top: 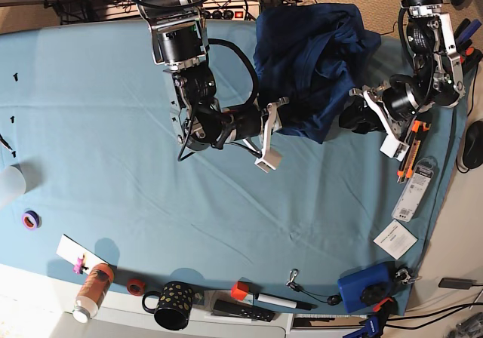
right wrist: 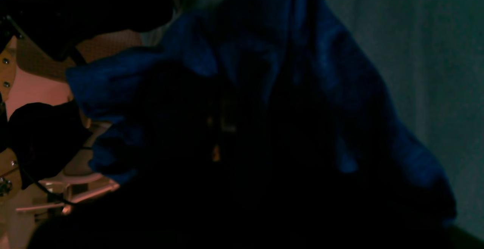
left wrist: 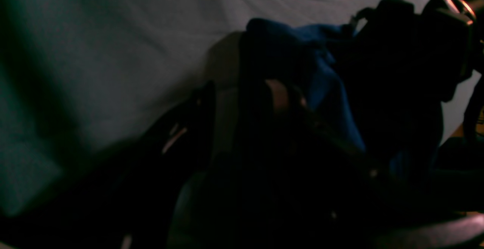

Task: Layout the t-shirt on the table in an organized manner, then fold the t-shirt properly
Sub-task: 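Grasp the bundle edge with the right gripper, then drag the shirt bundle with the right gripper across the table to the table corner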

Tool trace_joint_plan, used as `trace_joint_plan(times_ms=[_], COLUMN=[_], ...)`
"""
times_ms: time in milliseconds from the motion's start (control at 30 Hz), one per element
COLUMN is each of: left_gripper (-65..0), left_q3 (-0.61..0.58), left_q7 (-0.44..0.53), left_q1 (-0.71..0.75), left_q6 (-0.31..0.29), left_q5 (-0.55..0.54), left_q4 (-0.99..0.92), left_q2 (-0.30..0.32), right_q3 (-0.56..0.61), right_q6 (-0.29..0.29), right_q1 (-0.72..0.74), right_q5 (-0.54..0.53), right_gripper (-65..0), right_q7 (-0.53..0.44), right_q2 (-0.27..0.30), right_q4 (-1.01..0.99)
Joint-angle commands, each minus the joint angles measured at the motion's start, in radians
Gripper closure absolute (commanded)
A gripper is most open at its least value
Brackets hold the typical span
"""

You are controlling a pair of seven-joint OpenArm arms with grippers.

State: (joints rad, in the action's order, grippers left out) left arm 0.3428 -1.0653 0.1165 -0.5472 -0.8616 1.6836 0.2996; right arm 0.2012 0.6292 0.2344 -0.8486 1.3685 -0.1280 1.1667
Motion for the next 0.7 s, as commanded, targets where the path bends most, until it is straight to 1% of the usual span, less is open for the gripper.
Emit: trace_joint_plan(times_ms=[0, 133, 400, 500, 667], left_gripper=[-22.0, -22.0, -22.0, -22.0, -22.0], left_q3=[0.005, 0.005, 0.005, 0.005, 0.005], left_q7=[0.019, 0.019, 0.035, 0.036, 0.050], left_q1=[-0.011, -0.012, -0.012, -0.015, -0.017], left_q6=[-0.004, -0.004, -0.004, -0.004, -0.004], left_q5=[-0.021, -0.021, -0.021, -0.021, -0.021], left_q4=[0.016, 0.016, 0.016, 0.016, 0.016], left_q2=[0.011, 0.011, 0.011, 0.011, 0.012], right_q3=[-0.011, -0.089, -0.318, -0.351, -0.352], right_q6=[0.001, 0.001, 0.001, 0.001, 0.002], right_q1=[0.013, 0.012, 0.012, 0.012, 0.012], right_q5=[0.017, 0.042, 0.045, 0.014, -0.026], right_gripper=[0.0, 0.0, 0.0, 0.0, 0.0], right_q7=[-0.001, -0.002, 0.004, 0.005, 0.013], right_q2=[-0.005, -0.005, -0.003, 0.018, 0.059], right_q4=[0.010, 0.010, 0.010, 0.010, 0.010])
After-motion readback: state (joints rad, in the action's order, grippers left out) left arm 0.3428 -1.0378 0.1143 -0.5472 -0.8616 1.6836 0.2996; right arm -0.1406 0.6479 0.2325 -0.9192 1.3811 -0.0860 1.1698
